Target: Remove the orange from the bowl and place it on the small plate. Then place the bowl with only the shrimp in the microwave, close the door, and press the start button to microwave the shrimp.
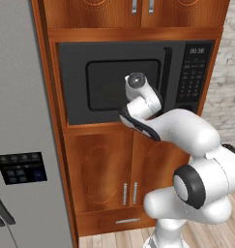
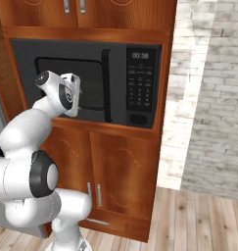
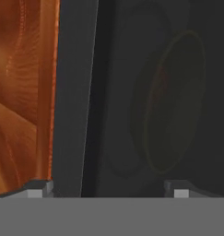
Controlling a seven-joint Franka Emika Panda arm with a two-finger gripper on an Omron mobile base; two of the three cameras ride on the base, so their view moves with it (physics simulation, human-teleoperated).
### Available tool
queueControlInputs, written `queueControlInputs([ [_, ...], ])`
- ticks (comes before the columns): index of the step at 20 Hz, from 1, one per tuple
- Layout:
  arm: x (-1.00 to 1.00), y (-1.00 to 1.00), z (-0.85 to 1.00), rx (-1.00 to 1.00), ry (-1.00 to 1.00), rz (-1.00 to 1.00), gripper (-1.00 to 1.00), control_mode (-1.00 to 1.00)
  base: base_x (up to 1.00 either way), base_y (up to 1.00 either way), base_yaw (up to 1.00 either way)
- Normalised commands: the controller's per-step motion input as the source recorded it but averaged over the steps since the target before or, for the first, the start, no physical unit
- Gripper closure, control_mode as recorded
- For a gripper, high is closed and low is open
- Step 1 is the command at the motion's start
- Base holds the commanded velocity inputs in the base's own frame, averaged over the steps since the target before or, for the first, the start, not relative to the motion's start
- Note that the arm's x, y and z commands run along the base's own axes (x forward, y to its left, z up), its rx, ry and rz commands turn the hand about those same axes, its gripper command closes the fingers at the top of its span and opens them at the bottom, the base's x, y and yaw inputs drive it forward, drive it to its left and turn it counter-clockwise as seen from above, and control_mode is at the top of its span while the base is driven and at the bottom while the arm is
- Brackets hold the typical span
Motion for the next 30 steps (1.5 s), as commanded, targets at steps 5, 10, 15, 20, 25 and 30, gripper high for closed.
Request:
queueControlInputs([
  [5, 0.95, -0.01, 0.0, 0.04, 0.01, 0.0, -1.0, -1.0, 0.0, 0.0, 0.0],
  [10, -0.17, -0.07, 0.28, 0.02, 0.01, 0.0, -1.0, -1.0, 0.0, 0.0, 0.0],
  [15, -1.0, 0.0, 0.44, 0.06, 0.0, 0.0, -1.0, -1.0, 0.0, 0.0, 0.0],
  [20, -1.0, -0.37, 0.34, 0.11, -0.01, 0.0, -1.0, -1.0, 0.0, 0.0, 0.0],
  [25, -0.9, -0.84, 0.13, 0.13, -0.03, -0.07, -1.0, -1.0, 0.0, 0.0, 0.0],
  [30, -0.81, -0.99, 0.03, 0.17, -0.06, -0.12, -1.0, -1.0, 0.0, 0.0, 0.0],
])
